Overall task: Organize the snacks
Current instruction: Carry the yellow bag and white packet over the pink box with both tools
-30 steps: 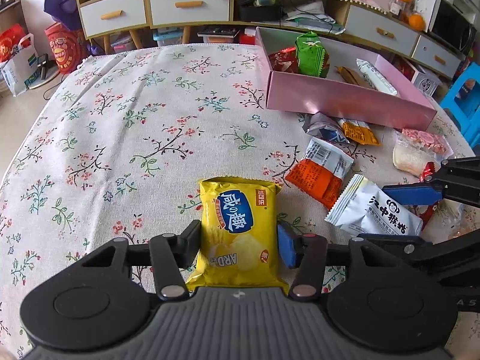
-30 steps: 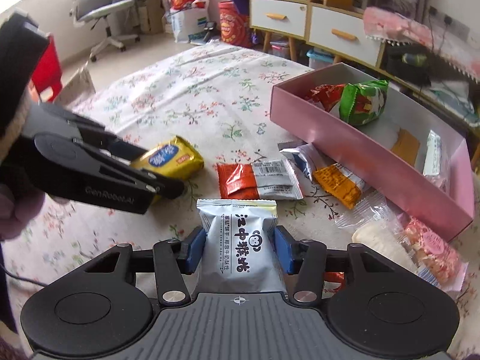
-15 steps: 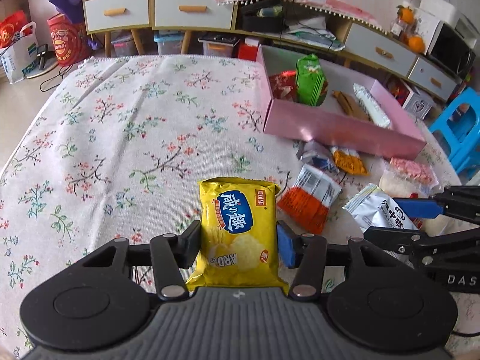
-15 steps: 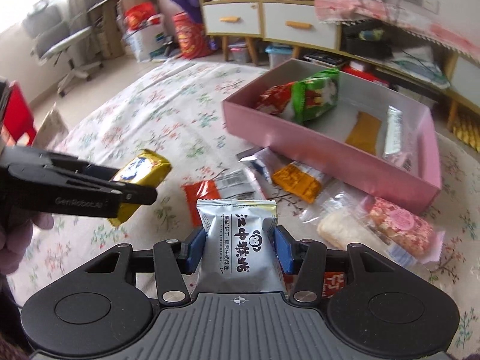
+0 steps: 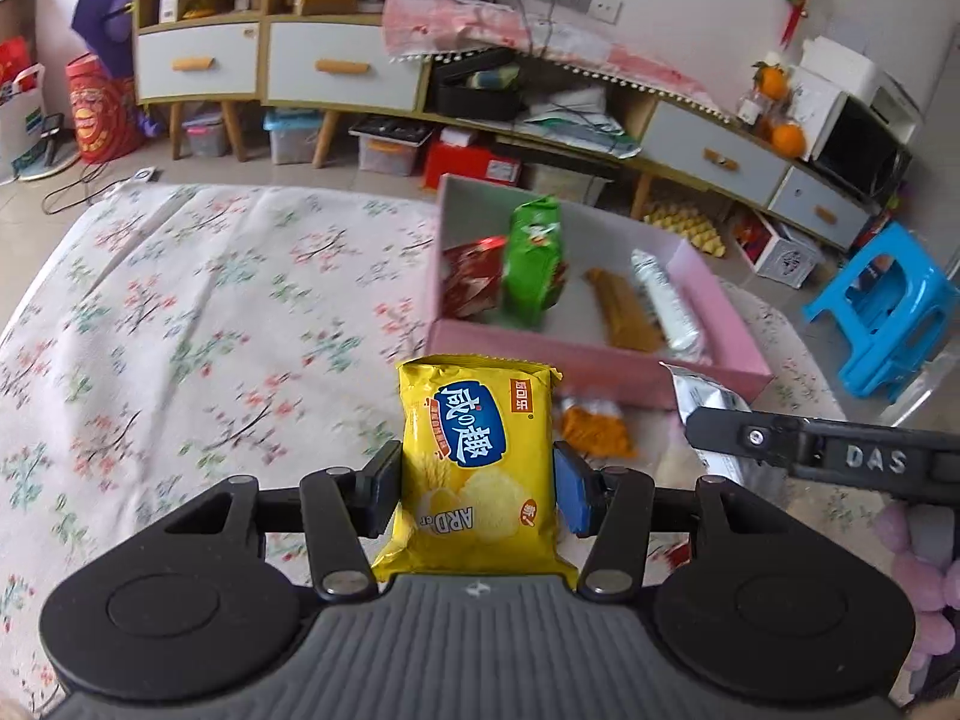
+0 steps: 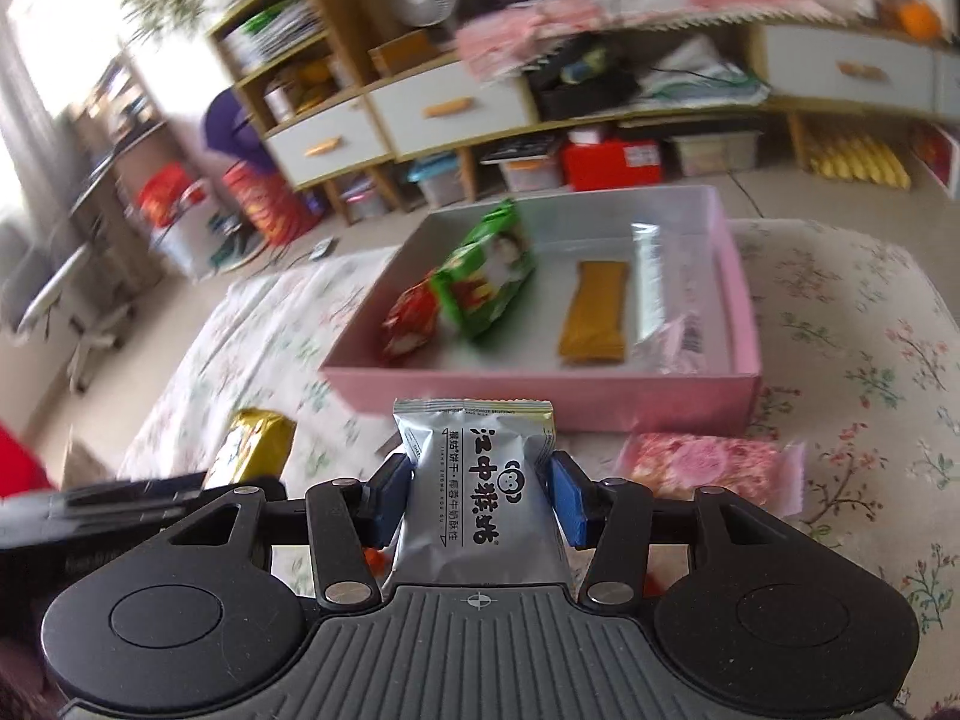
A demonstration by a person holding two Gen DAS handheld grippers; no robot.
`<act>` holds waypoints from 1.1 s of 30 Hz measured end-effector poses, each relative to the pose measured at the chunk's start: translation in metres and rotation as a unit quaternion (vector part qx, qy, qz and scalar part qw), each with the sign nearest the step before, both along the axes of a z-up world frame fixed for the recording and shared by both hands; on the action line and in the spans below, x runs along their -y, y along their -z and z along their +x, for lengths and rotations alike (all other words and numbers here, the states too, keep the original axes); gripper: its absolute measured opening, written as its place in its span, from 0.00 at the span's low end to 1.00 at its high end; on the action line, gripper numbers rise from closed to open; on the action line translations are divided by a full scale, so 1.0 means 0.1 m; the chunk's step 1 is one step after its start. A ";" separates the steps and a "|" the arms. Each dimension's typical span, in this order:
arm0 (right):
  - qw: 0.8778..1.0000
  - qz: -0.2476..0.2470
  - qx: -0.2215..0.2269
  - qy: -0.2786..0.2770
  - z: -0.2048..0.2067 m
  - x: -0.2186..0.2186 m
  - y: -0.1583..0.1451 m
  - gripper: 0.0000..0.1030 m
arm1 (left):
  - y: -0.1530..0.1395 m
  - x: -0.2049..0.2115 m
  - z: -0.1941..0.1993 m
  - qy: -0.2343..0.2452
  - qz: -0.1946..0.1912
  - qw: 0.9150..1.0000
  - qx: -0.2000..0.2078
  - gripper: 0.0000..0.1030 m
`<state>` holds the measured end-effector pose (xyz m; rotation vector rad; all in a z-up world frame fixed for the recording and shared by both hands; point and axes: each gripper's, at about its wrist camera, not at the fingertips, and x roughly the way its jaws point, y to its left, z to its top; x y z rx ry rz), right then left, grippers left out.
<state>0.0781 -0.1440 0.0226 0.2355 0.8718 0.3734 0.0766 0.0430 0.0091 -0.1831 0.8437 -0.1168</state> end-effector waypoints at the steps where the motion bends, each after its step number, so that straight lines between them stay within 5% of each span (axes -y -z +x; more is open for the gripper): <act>1: 1.000 -0.001 -0.005 0.011 0.05 0.03 -0.01 0.47 | -0.01 0.02 0.04 0.004 0.002 1.000 0.003 0.47; 17: 0.983 0.132 -0.002 0.131 0.81 0.61 0.15 0.47 | 0.04 0.51 0.98 0.069 0.011 0.997 0.032 0.47; 33: 0.988 0.106 0.008 0.111 0.99 0.52 0.30 0.48 | 0.37 0.61 1.17 0.088 0.049 0.995 -0.004 0.47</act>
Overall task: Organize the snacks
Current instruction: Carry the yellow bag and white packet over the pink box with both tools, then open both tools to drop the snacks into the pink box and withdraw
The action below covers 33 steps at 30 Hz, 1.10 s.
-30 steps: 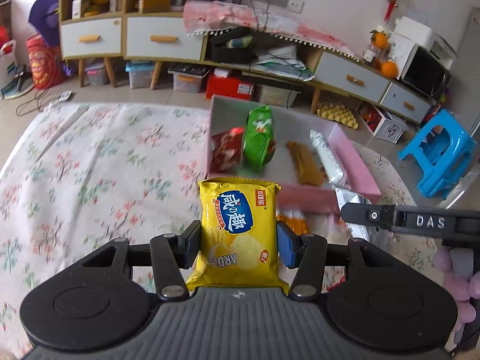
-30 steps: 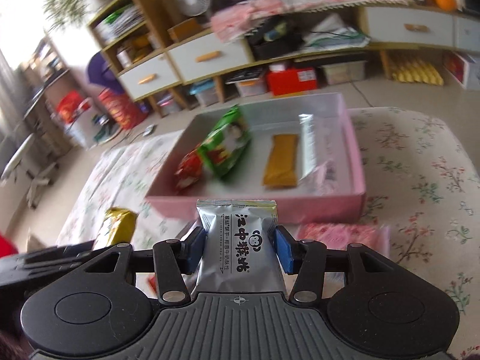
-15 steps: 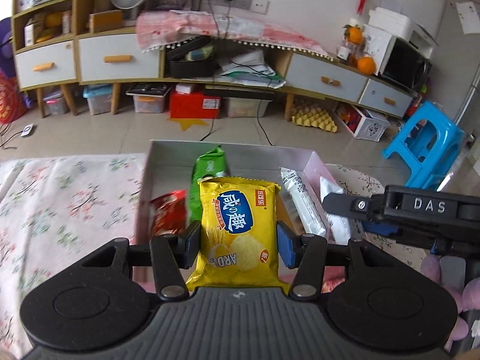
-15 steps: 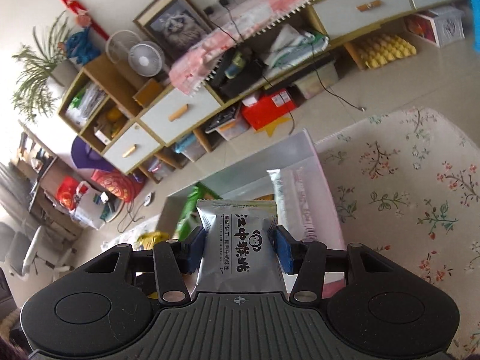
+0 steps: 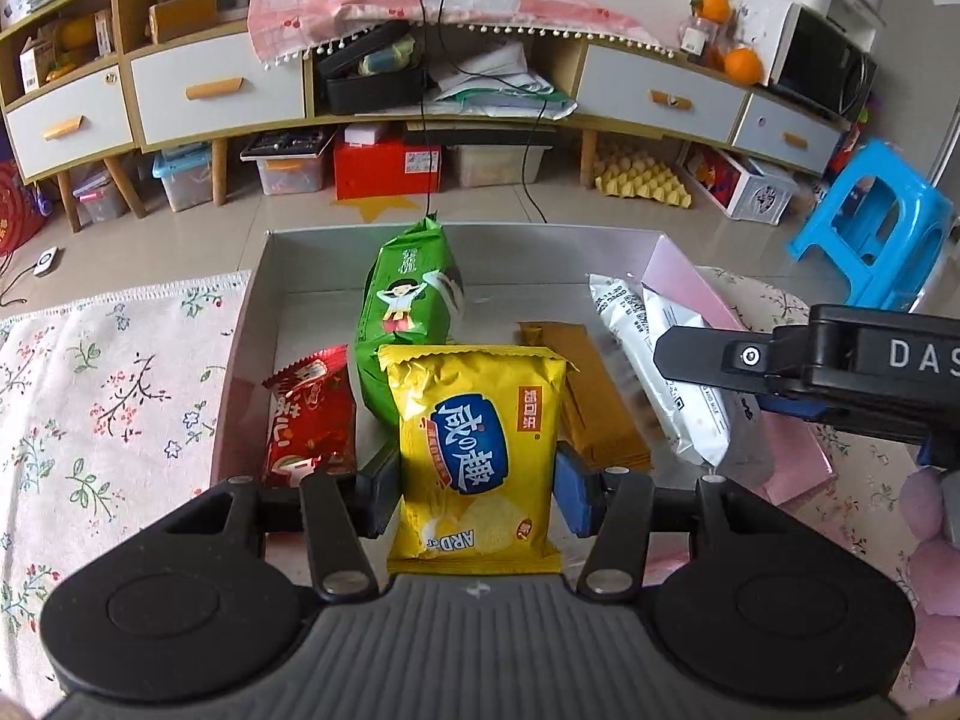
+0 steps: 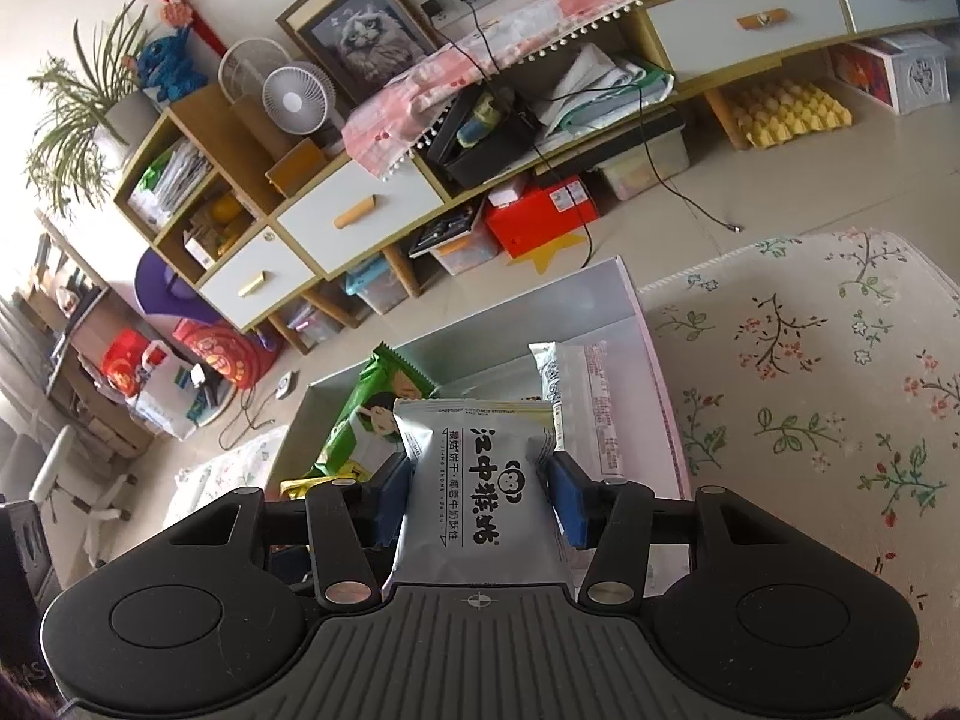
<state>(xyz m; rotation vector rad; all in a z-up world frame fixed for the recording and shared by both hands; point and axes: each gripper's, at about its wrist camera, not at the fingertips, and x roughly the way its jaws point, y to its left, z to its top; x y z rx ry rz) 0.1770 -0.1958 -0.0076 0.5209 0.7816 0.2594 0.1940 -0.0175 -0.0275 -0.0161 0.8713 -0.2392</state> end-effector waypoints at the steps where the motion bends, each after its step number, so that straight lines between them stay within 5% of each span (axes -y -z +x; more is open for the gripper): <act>1: 1.000 -0.001 0.000 -0.001 0.00 0.00 0.00 0.48 | 0.00 0.00 0.00 0.000 -0.001 1.000 0.000 0.47; 11: 1.000 -0.008 0.004 0.001 -0.01 -0.01 -0.01 0.49 | -0.02 0.01 0.04 -0.009 0.004 1.000 0.014 0.50; 17: 1.000 -0.006 0.000 -0.001 -0.01 0.00 -0.03 0.49 | -0.07 0.03 0.00 -0.005 0.015 1.000 0.021 0.65; 20: 1.000 0.002 -0.006 0.003 -0.04 -0.01 -0.06 0.60 | -0.09 0.02 -0.04 -0.004 0.008 1.000 0.022 0.72; 33: 1.000 0.004 -0.012 0.006 -0.40 0.02 -0.39 0.73 | -0.35 -0.09 -0.45 -0.010 0.000 1.000 0.029 0.89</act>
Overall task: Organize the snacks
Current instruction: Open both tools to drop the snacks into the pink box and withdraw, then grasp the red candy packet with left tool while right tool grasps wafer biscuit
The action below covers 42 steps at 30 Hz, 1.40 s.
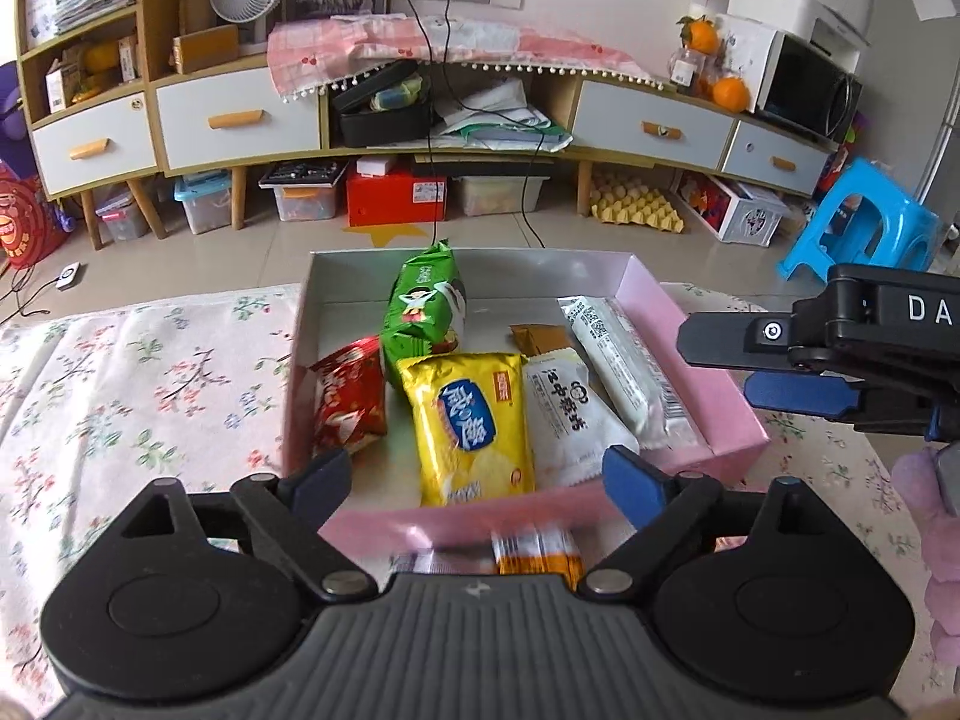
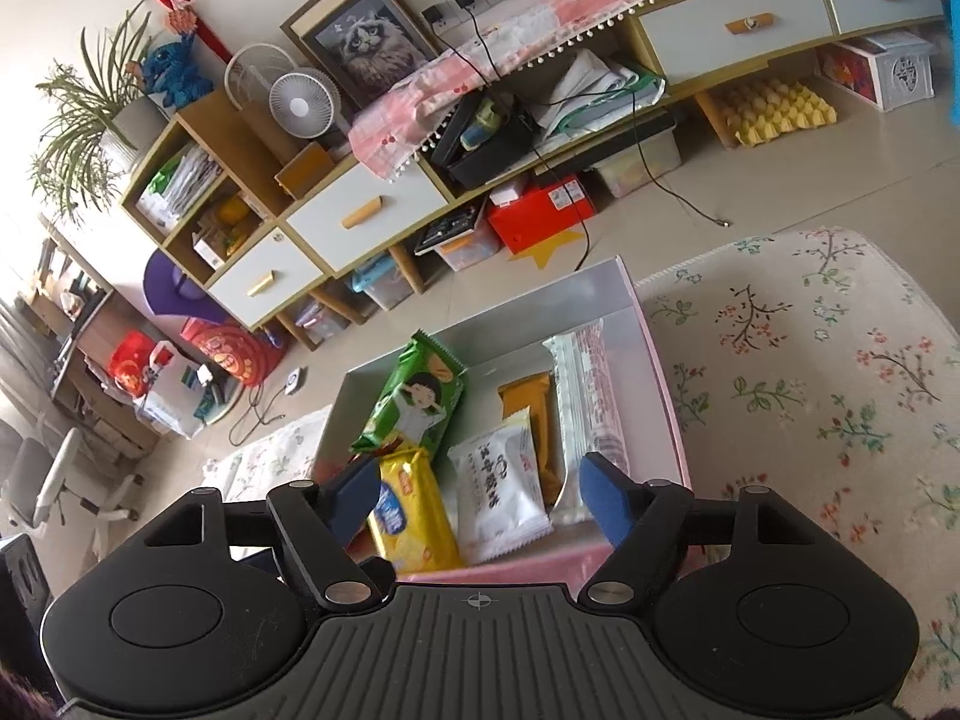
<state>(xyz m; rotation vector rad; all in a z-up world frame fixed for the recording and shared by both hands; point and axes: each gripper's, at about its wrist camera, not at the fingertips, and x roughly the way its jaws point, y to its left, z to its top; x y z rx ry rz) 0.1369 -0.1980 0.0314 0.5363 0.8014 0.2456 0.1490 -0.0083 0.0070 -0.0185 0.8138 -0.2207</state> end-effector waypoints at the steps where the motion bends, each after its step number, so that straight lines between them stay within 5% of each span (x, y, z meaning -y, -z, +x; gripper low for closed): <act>1: 1.000 -0.001 -0.001 -0.001 -0.04 -0.01 -0.03 0.73 | -0.02 -0.02 -0.04 -0.002 -0.002 1.000 0.001 0.90; 14: 0.999 -0.027 0.005 -0.035 -0.58 -0.14 -0.32 0.86 | -0.12 -0.26 -0.54 -0.027 -0.013 0.999 -0.015 0.99; 28: 0.995 -0.088 -0.002 -0.051 -1.06 -0.07 -0.01 0.91 | 0.19 -0.47 -0.90 -0.043 -0.035 0.997 -0.044 1.00; 42: 0.979 -0.190 -0.006 -0.070 -1.47 0.07 0.32 0.92 | 0.46 -0.24 -1.15 0.027 0.031 0.999 -0.006 1.00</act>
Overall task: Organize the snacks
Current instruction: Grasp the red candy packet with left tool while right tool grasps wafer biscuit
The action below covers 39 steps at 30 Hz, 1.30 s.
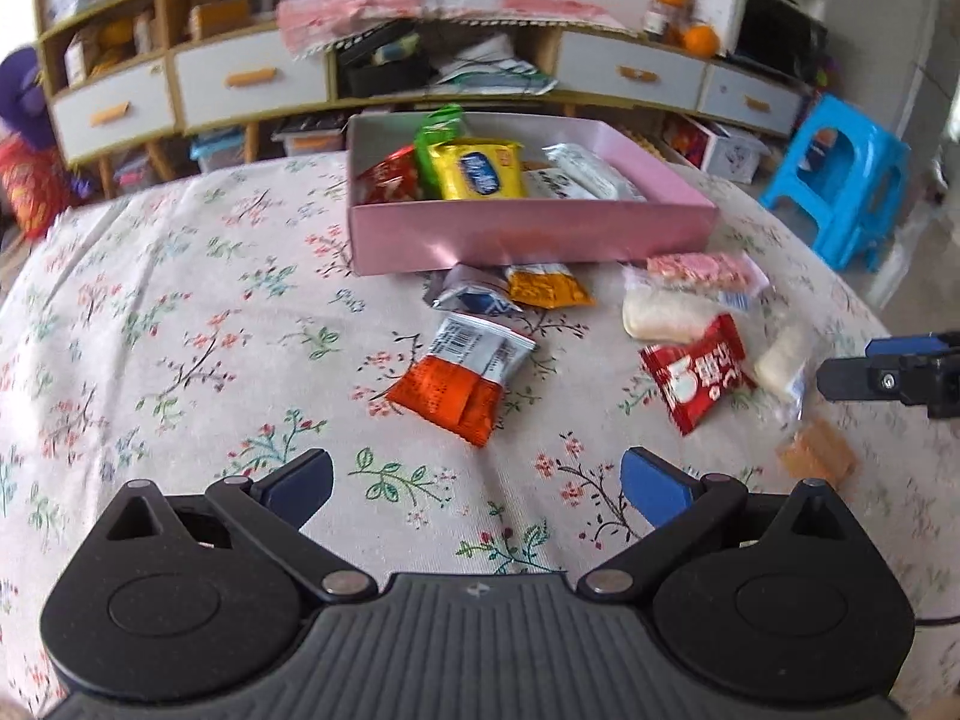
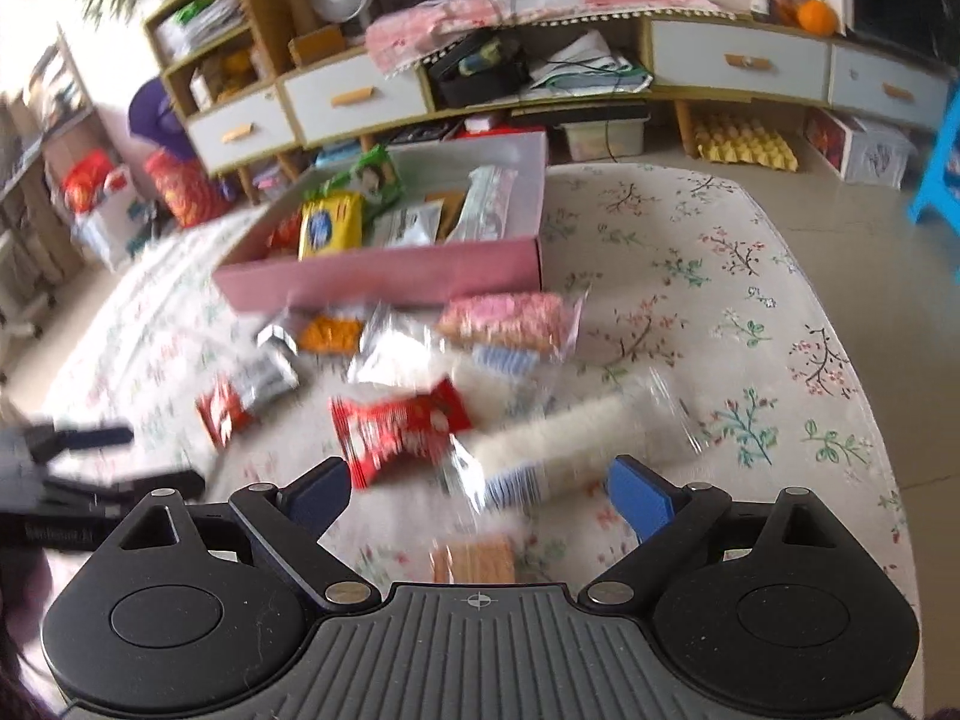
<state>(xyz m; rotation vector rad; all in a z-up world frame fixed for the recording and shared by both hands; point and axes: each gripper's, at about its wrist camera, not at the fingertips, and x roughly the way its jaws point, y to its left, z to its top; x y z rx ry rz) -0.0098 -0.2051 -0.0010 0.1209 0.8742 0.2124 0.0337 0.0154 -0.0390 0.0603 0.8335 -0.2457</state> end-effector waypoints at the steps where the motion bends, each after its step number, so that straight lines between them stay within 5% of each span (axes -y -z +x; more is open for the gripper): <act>1: 1.000 -0.007 0.002 -0.008 -0.03 -0.01 0.03 0.92 | 0.02 0.02 -0.01 0.007 0.007 1.000 0.007 1.00; 11: 0.995 -0.060 -0.002 -0.079 -0.29 -0.12 0.44 0.92 | 0.21 0.10 -0.06 0.048 0.016 0.999 0.018 0.99; 14: 0.993 -0.081 0.012 -0.087 -0.34 -0.15 0.50 0.99 | 0.25 0.20 -0.07 0.073 0.015 0.997 0.019 0.99; 18: 0.994 -0.074 0.024 -0.077 -0.36 -0.11 0.54 1.00 | 0.33 0.40 -0.09 0.106 0.041 0.993 0.035 1.00; 27: 0.993 -0.075 0.025 -0.087 -0.34 -0.09 0.54 1.00 | 0.35 0.61 0.04 0.123 0.025 0.991 0.046 1.00; 35: 0.992 -0.076 0.029 -0.100 -0.32 -0.09 0.53 1.00 | 0.32 0.83 0.12 0.147 0.035 0.987 0.049 0.91; 39: 0.991 -0.081 0.033 -0.105 -0.30 -0.11 0.52 0.99 | 0.30 0.91 0.16 0.146 0.035 0.987 0.051 0.80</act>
